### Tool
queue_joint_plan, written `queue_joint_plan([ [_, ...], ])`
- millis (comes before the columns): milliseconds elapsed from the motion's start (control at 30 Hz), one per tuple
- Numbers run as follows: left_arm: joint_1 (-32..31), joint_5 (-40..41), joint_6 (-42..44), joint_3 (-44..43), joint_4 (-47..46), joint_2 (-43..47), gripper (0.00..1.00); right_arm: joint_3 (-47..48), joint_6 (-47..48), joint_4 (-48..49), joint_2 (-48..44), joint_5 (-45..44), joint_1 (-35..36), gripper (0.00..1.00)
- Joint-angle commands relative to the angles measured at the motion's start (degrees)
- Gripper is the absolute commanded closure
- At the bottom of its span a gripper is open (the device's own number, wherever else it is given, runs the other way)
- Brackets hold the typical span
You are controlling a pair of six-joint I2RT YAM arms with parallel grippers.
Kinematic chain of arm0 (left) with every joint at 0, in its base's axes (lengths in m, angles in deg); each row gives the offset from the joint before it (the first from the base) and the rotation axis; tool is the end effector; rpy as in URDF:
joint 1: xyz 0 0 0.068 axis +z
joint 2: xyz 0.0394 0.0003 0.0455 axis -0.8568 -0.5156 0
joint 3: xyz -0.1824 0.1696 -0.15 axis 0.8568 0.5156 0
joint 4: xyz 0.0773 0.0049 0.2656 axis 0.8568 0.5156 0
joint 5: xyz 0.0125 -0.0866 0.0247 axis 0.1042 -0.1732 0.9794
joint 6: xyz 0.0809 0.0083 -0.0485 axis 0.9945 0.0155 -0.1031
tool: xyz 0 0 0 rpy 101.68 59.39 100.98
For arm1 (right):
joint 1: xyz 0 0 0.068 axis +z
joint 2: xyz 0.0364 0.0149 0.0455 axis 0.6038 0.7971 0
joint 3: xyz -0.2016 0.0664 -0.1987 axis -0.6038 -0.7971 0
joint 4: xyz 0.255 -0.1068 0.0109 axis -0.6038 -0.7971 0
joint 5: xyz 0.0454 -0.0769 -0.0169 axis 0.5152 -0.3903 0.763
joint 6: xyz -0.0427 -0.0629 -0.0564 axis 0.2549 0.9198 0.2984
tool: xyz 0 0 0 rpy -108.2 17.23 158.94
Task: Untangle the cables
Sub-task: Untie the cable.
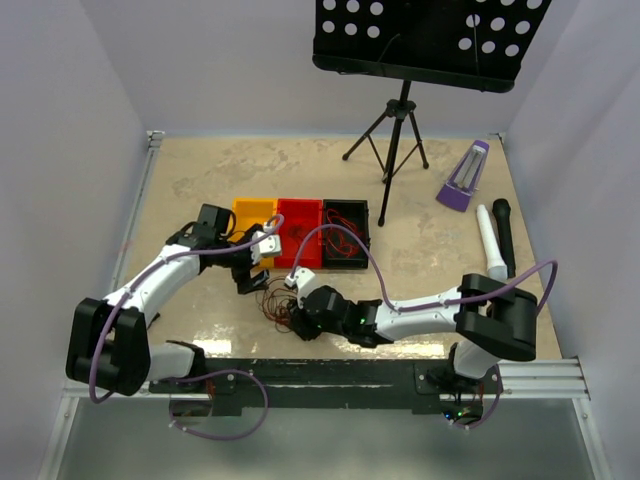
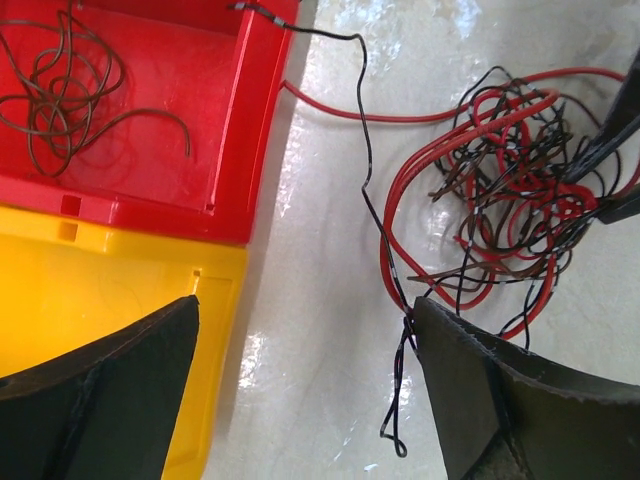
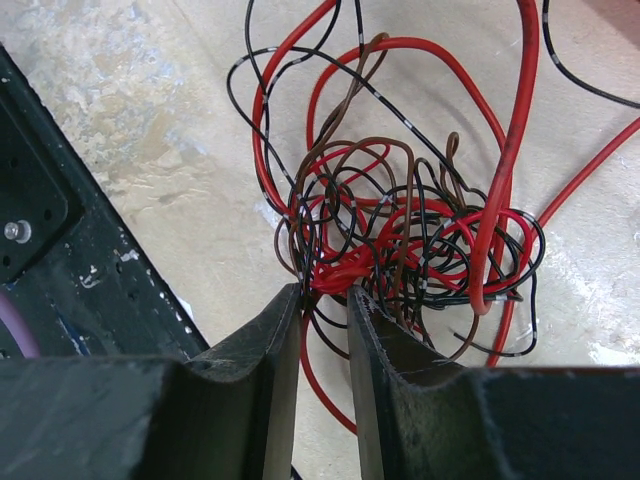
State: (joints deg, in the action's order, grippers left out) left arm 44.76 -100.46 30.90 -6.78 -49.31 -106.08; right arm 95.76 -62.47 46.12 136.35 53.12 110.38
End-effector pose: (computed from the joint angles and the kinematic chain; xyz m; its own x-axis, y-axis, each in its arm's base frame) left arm 0.2424 -0.1195 0.1851 -0.1593 0.6435 -0.7487 0.9697 0.2444 0.0037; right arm 0.1197 0.3490 0.1397 -0.5639 -0.2936 -0.7719 -0.7279 0.6182 0.2966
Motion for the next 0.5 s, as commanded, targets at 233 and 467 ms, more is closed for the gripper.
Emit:
queue_joint_plan([
  [233, 0.22, 3.86, -0.46, -1.65, 1.72, 7.66, 0.00, -1.86, -1.43, 3.74, -2.10, 0.60, 0.42, 0.74],
  [467, 0.05, -0.62, -0.91, -2.00, 4.79, 3.80, 0.00, -2.30, -1.69, 4.27, -2.36, 0.77, 0.33, 0.75],
])
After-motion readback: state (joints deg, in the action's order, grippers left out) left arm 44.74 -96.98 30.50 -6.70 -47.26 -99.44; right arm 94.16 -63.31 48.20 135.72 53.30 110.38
